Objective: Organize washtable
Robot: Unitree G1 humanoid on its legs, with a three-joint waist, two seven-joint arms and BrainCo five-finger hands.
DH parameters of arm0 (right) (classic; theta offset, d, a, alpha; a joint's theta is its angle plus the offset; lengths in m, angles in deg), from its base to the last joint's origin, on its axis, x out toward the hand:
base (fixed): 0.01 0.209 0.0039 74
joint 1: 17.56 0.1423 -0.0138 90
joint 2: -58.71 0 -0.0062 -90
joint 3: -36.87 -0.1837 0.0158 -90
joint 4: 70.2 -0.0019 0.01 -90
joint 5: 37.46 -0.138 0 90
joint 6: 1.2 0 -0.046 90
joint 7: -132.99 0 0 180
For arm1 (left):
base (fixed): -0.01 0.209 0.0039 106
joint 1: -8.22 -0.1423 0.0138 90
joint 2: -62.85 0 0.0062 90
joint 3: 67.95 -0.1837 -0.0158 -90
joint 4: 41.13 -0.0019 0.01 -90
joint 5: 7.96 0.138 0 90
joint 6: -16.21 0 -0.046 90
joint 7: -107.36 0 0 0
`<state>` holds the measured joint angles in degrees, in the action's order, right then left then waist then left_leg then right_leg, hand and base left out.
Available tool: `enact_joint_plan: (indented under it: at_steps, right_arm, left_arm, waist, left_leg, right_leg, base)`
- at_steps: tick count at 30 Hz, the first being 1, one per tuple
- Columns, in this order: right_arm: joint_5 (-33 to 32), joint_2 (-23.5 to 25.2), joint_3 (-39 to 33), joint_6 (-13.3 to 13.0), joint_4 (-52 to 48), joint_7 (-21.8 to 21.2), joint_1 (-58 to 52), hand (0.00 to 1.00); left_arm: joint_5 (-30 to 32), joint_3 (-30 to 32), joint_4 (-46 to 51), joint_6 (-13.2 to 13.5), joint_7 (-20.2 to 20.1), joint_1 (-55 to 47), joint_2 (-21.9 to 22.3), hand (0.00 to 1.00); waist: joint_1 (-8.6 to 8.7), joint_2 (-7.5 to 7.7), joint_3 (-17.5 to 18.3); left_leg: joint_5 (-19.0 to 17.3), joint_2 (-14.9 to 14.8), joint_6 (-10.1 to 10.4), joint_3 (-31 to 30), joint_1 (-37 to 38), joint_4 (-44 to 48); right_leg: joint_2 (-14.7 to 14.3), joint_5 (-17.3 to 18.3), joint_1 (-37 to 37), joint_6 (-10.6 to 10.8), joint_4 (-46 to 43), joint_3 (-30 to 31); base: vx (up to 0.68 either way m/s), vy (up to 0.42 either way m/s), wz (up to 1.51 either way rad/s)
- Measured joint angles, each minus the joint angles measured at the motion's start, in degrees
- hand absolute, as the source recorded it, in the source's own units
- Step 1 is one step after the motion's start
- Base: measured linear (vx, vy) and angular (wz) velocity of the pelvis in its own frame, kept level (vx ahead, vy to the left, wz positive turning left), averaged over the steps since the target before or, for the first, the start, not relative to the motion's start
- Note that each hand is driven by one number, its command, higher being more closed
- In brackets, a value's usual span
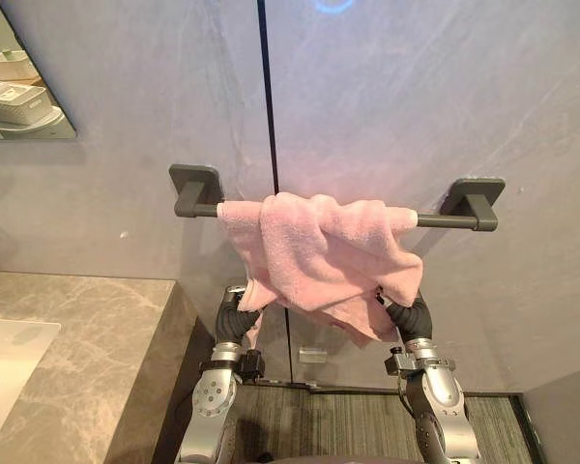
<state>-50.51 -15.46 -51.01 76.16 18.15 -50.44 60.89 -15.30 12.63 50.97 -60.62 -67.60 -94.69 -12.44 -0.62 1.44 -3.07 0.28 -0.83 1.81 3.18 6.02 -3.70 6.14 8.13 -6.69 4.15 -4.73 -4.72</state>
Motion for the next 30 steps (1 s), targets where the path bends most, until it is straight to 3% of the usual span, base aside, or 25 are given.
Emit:
enact_joint_plan:
  at_steps: [6,30]
  right_arm:
    - [-1.0,1.2,-4.1,0.0,0.1,1.0,-1.4,1.0]
    - [-0.9,2.7,-4.2,0.0,4.7,0.6,-1.5,1.0]
  left_arm:
    - [-0.6,0.1,-1.1,0.0,0.0,0.0,0.1,1.0]
    - [-3.3,2.4,-6.4,-0.2,0.0,-0.2,2.4,1.0]
  waist:
    - [0.03,-0.14,-0.1]
    - [-0.08,-0.06,-0.7]
  left_leg:
    - [0.0,0.0,0.0,0.0,0.0,0.0]
    - [0.0,0.0,0.0,-0.2,0.0,-0.1]
  right_leg:
    - [0.0,0.0,0.0,0.0,0.0,0.0]
    - [0.0,0.1,-0.1,0.1,-0.1,-0.2]
  base:
    - [0.0,0.0,0.0]
    - [0.0,0.0,0.0]
